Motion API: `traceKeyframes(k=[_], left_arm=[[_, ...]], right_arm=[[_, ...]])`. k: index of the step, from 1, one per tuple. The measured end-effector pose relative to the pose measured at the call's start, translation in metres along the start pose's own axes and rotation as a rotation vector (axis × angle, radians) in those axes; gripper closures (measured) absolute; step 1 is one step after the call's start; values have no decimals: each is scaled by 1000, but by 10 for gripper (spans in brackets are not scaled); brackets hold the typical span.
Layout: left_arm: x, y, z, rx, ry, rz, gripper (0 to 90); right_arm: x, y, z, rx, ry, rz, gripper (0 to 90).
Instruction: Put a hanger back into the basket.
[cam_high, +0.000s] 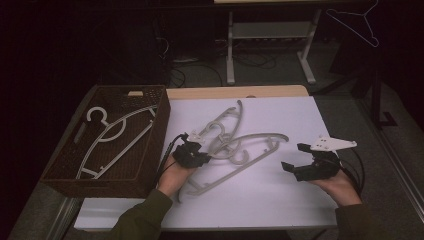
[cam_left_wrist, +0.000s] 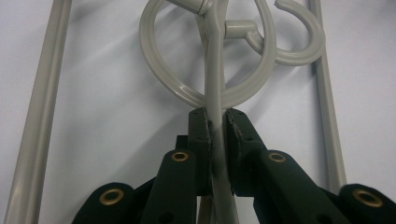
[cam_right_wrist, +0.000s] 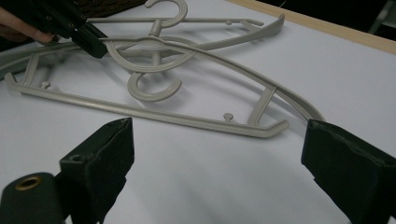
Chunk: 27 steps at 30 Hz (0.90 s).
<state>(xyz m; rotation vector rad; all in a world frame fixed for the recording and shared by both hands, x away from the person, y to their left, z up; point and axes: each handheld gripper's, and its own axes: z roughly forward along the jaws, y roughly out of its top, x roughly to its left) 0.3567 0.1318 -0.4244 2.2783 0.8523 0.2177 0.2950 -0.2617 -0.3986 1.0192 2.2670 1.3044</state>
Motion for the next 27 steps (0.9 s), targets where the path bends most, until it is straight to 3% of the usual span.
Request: traceKeyframes(k=[11,18,27], left_arm=[[0,2,-6,-34,-8,3,817],[-1,3,-7,-30,-23,-1,822],[-8,11,-18,-52,-38,32,827]], right_arm=[[0,0,0,1,0,-2,91],[0,0,0,3,2,-1,90],[1,0,1,4,5,0,92]])
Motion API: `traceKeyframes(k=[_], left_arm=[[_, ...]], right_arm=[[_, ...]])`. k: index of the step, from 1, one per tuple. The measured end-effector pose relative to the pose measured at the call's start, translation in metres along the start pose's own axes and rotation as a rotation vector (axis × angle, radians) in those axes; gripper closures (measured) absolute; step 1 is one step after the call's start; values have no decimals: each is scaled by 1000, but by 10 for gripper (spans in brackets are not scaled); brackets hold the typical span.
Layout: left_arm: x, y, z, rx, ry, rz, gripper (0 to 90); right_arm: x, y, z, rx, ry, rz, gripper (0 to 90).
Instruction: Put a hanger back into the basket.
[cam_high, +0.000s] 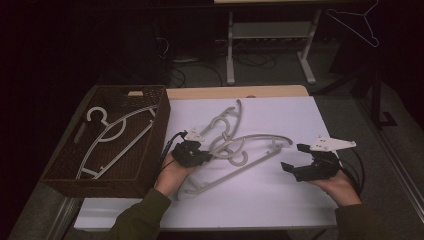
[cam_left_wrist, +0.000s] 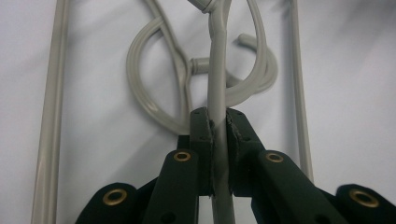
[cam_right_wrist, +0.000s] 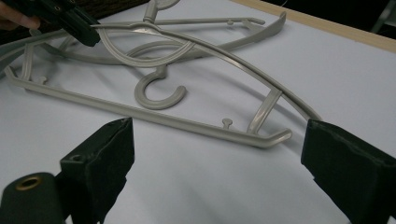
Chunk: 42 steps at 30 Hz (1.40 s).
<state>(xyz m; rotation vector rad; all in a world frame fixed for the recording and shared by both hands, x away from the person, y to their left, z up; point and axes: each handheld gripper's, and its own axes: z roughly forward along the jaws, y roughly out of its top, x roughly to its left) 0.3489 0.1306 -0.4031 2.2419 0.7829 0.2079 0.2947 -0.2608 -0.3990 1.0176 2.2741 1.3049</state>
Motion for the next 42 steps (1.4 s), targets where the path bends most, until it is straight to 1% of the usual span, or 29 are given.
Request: traceKeyframes(k=[4,7,10,13,16,18,22,27,29,32,35,37,39,42], left_arm=[[0,7,-10,-22,17,8,827],[2,10,-18,-45,28,-8,827],[7,14,-29,-56,40,-21,827],[12,21,-43,-71,45,-37,827],[17,28,-61,-90,62,-46,827],[20,31,-71,-103,66,-57,827],[30,37,-92,-113,82,-57,827],[41,44,-120,-126,114,-56,827],[46,44,-130,-136,123,-65,827],[56,41,-150,-149,159,-78,827],[67,37,-165,-159,183,-94,827],[75,33,-177,-155,209,-93,827],[84,27,-188,-159,233,-106,827],[94,18,-201,-158,260,-122,827]], right_arm=[[0,0,-1,-7,-1,5,92],[-1,1,-3,-15,-2,3,92],[-1,1,-4,-20,-1,7,92],[-1,1,-4,-21,-1,8,92],[0,1,-4,-20,-1,6,92],[0,1,-3,-18,-1,5,92],[0,1,-4,-19,-1,6,92],[0,1,-4,-21,-3,10,91],[0,1,-4,-22,-2,9,92],[-1,1,-4,-21,-2,8,92],[-1,1,-4,-22,-2,10,92],[-1,1,-4,-24,-3,11,92],[-1,1,-4,-23,-4,10,92],[-1,1,-3,-22,-4,10,92]])
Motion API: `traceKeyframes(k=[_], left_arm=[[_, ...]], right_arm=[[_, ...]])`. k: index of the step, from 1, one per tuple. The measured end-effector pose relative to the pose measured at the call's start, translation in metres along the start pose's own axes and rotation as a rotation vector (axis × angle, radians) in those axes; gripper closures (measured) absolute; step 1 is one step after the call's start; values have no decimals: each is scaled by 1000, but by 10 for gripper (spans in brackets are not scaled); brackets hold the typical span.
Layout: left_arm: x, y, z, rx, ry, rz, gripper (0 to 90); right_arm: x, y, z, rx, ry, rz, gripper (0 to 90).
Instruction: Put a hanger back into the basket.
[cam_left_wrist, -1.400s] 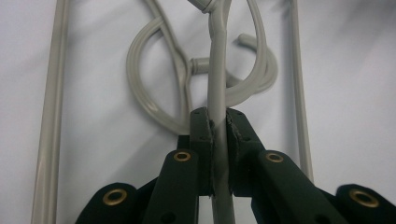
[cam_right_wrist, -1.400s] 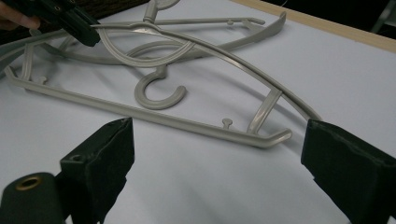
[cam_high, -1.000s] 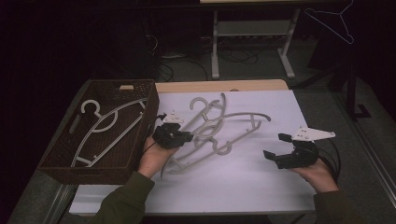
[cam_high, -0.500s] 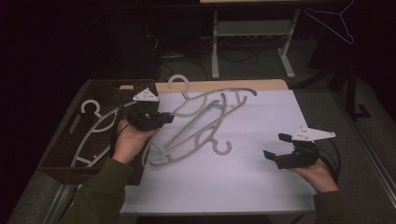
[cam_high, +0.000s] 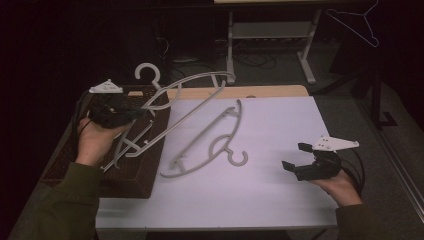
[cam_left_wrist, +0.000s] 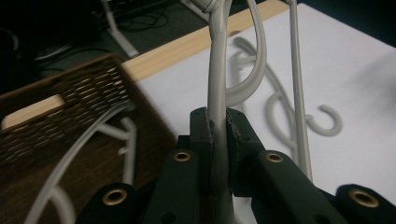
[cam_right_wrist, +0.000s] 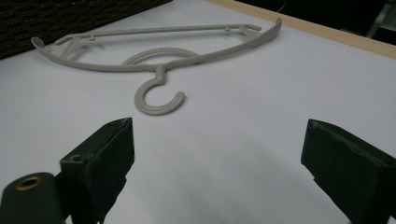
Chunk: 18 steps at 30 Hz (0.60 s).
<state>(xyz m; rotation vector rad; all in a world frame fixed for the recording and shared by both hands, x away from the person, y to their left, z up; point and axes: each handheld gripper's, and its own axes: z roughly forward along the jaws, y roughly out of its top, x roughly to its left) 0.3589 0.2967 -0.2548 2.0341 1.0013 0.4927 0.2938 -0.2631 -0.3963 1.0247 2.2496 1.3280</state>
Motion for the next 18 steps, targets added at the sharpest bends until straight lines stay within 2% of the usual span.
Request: traceKeyframes(k=[4,8,13,18], left_arm=[[23,-12,-15,-5,36,-30,827],[40,-23,-28,-2,70,-34,826],[63,-39,-42,16,143,-51,827],[83,-54,-52,41,197,-60,827]], right_arm=[[0,0,1,3,-2,0,92],[0,0,1,4,-3,2,91],[0,0,1,6,-6,-2,92],[0,0,2,10,-6,0,92]])
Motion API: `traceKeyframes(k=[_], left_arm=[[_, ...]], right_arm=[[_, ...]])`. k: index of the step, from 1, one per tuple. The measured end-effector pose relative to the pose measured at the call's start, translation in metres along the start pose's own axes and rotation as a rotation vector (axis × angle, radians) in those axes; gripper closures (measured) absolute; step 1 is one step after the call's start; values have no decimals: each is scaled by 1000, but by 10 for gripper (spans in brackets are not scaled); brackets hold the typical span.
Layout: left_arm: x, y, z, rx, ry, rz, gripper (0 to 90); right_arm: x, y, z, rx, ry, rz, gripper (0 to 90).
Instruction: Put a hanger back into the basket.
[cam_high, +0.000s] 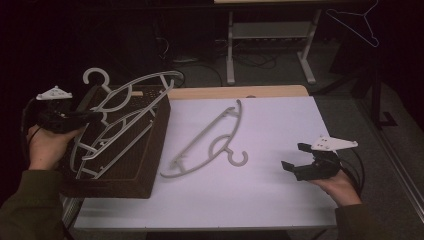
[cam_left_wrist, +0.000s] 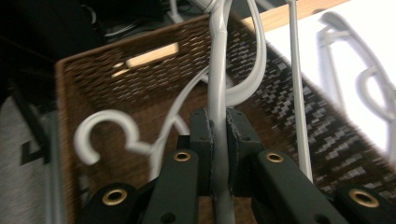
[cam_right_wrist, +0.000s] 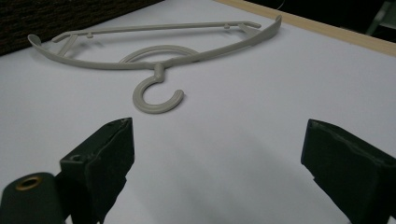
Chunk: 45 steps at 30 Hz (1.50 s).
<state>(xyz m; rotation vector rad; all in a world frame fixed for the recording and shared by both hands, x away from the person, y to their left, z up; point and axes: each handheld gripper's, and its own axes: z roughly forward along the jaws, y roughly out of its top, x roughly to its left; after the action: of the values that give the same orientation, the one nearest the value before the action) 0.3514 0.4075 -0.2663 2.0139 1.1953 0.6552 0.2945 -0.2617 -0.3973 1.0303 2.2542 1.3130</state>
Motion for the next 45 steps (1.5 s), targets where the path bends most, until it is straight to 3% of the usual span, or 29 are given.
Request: traceKeyframes(k=[11,15,22,26,31,33,35,41,43,45], left_arm=[[29,-23,-4,41,58,-36,826],[35,-29,1,73,76,-30,827],[35,-36,18,125,89,-4,825],[34,-42,28,142,84,-9,825],[40,-54,35,146,55,-49,825],[39,-57,39,176,58,-37,825],[38,-60,44,172,40,-51,824],[36,-64,52,210,38,-66,819],[36,-64,52,211,34,-72,786],[36,-63,51,201,40,-91,678]], right_arm=[[0,0,1,3,-4,1,92],[0,0,1,3,-6,-1,92],[1,0,1,3,-9,0,92],[0,0,2,6,-10,-1,91],[1,0,2,9,-9,1,92],[1,0,3,10,-10,-1,92],[1,0,3,11,-9,-3,92],[1,0,3,10,-9,1,92],[1,0,3,10,-9,1,91],[1,0,3,9,-9,0,91]])
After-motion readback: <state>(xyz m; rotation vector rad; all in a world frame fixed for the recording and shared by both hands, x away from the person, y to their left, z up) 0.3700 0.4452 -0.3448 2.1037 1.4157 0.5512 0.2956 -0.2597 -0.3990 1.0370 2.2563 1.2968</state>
